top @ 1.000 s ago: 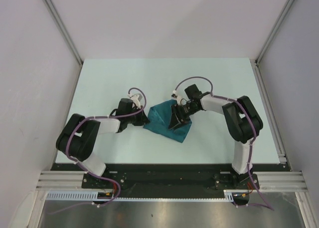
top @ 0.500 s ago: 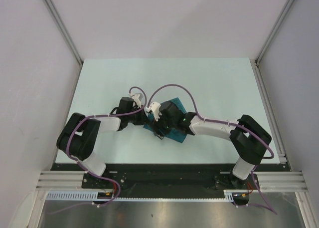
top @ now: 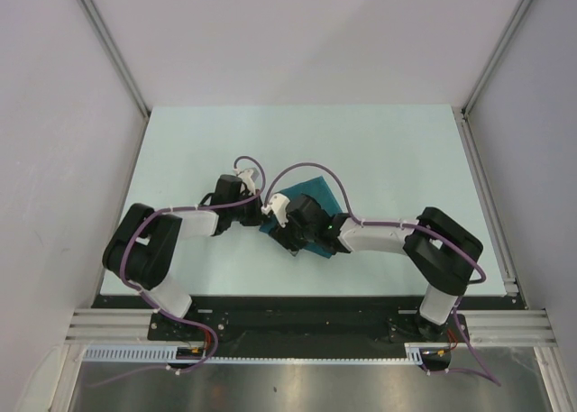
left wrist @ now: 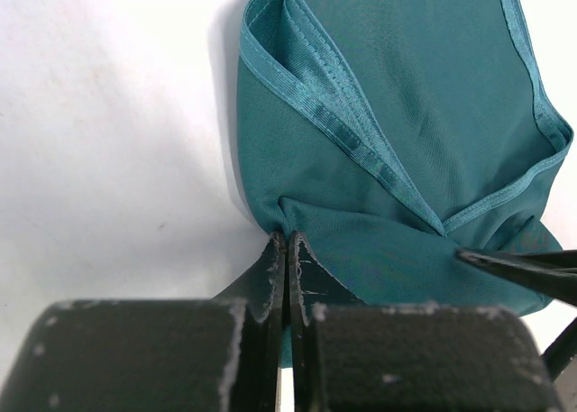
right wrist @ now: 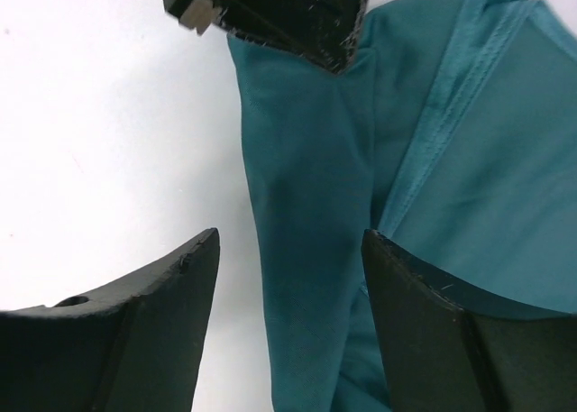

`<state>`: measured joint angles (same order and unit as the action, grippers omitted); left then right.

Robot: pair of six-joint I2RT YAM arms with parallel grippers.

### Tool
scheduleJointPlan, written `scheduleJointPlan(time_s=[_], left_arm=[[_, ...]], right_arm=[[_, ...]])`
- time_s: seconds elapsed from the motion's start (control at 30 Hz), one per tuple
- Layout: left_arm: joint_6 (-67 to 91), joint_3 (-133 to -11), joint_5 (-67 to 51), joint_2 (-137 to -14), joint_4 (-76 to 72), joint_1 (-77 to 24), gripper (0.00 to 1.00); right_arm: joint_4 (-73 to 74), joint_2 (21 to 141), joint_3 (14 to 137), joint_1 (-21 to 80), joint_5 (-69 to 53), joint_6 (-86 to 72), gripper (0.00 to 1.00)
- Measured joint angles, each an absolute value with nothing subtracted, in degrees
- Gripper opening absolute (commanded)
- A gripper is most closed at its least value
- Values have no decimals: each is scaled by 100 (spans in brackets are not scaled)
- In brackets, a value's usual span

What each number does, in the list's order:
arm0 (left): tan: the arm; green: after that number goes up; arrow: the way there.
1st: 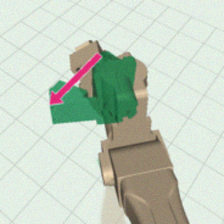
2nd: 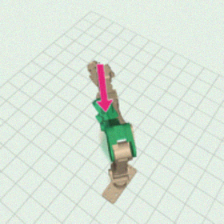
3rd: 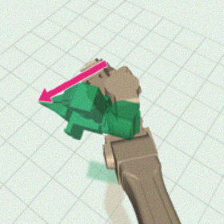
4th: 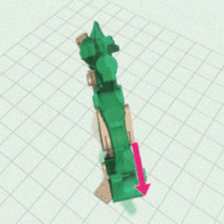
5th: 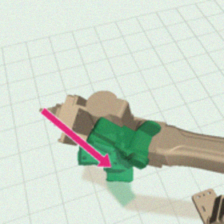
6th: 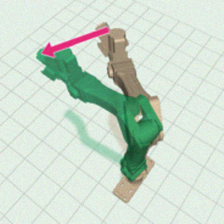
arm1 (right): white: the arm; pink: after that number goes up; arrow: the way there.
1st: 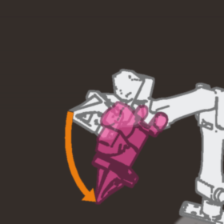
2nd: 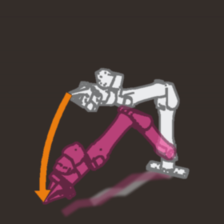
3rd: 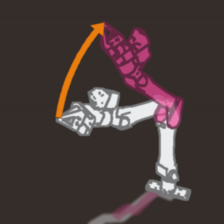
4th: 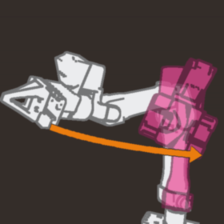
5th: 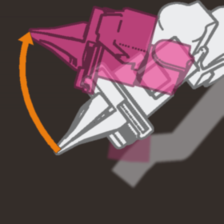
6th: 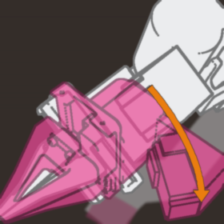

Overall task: Fold the napkin, place the utensils inside, and roll it up
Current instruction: Roll the napkin at the center of the board.

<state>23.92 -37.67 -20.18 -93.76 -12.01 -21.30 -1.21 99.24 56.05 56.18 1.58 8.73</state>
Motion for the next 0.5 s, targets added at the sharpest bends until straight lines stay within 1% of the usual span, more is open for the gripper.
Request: scheduleJointPlan(time_s=[0.13, 0.17, 0.23, 0.27, 0.33, 0.37, 0.43, 0.5], left_arm=[[2394, -3776, -2018, -9376, -1179, -2130, 0], [2394, -3776, -2018, -9376, -1179, -2130, 0], [2394, -3776, -2018, -9376, -1179, -2130, 0], [2394, -3778, -2018, -9376, -1175, -2130, 0], [2394, -3789, -2021, -9376, -1153, -2130, 0], [2394, -3791, -2025, -9376, -1149, -2130, 0], [2394, -3791, -2034, -9376, -1146, -2130, 2], [2397, -3791, -2038, -9376, -1146, -2130, 8]], right_arm=[[-115, 10073, 5583, 5618, 104, 873, 63], [-113, 10086, 5577, 5618, 75, 873, 58], [-113, 10101, 5561, 5607, 10, 871, 54], [-117, 10112, 5561, 5594, -23, 864, 49], [-117, 10162, 5561, 5557, -95, 862, 45], [-117, 10197, 5564, 5529, -132, 845, 41], [-132, 10265, 5566, 5472, -224, 821, 38], [-113, 10278, 5599, 5349, -416, 731, 34]])
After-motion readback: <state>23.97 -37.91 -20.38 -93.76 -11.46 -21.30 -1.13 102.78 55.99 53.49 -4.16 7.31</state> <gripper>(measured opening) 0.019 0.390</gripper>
